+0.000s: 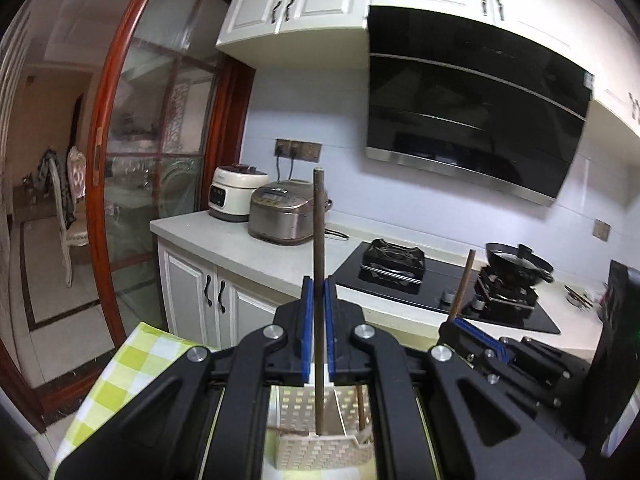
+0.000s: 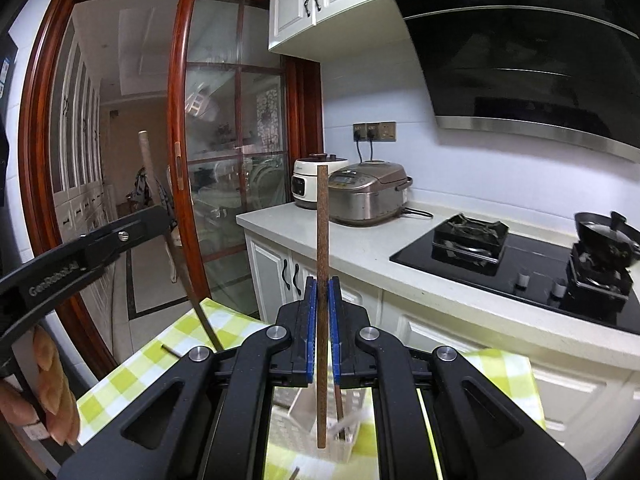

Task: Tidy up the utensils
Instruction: 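Lower the chopsticks into the caddy and open both tools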

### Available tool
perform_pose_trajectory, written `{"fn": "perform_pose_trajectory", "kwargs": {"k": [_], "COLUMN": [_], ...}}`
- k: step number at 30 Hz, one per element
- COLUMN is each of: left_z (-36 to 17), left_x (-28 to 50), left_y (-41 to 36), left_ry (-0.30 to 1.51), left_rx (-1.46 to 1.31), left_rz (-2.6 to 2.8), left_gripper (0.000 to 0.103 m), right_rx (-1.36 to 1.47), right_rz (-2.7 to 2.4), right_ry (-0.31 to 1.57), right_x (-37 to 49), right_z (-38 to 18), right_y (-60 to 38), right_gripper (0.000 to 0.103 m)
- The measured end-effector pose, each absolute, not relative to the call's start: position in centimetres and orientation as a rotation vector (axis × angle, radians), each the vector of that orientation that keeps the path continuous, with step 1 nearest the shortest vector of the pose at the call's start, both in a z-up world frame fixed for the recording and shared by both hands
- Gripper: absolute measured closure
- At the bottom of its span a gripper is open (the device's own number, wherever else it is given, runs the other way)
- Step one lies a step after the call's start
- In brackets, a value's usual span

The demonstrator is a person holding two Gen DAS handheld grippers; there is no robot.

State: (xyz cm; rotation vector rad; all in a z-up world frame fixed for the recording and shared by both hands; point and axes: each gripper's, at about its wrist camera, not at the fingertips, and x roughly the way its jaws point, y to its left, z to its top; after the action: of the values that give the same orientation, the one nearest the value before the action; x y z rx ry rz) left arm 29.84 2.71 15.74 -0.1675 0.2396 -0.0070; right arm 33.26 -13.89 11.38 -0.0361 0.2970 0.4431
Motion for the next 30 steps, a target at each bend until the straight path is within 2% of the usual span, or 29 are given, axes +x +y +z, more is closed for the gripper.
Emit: {"fn": "perform_pose_trajectory", "kwargs": {"k": [15, 16, 18, 23, 26, 29, 30], "left_z": [9.7, 9.4, 9.0, 9.2, 9.8, 10.2, 10.3], "left_x": [37.0, 37.1, 36.9, 35.3, 33.5, 31.6, 31.0], "left_y": [3.0, 3.1, 3.4, 4.6, 5.5, 6.0, 6.2], "left_ry": [0.356, 0.358, 0.356, 0.341, 0.313, 0.291, 0.289], "left_rx": [-0.158, -0.154, -0.154, -0.179, -0.191, -0.185, -0.183], "left_rz": [0.087, 0.096, 0.108, 0.129, 0.146, 0.157, 0.157], "left_gripper": [0.096, 0.094, 0.082, 0.078, 0.065, 0.061, 0.057], "right_rx": [-0.187, -0.190, -0.185, -0.179, -0.157, -0.111, -0.092], "right_rz": [0.546, 0.550, 0.563, 0.543, 0.518, 0.499, 0.489], "right_ry": [0.392, 0.403, 0.420, 0.426, 0.420, 0.425, 0.429], "right_x": [39.8, 39.7, 39.9, 39.7, 39.1, 38.6, 38.3], "right_z": [5.6, 5.4, 5.1, 5.4, 5.9, 6.3, 6.3], "right_y": [-9.0, -9.0, -9.3, -9.9, -10.9, -12.4, -13.1], "right_gripper": [0.097, 0.097, 0.096, 0.096, 0.093, 0.092, 0.092]}}
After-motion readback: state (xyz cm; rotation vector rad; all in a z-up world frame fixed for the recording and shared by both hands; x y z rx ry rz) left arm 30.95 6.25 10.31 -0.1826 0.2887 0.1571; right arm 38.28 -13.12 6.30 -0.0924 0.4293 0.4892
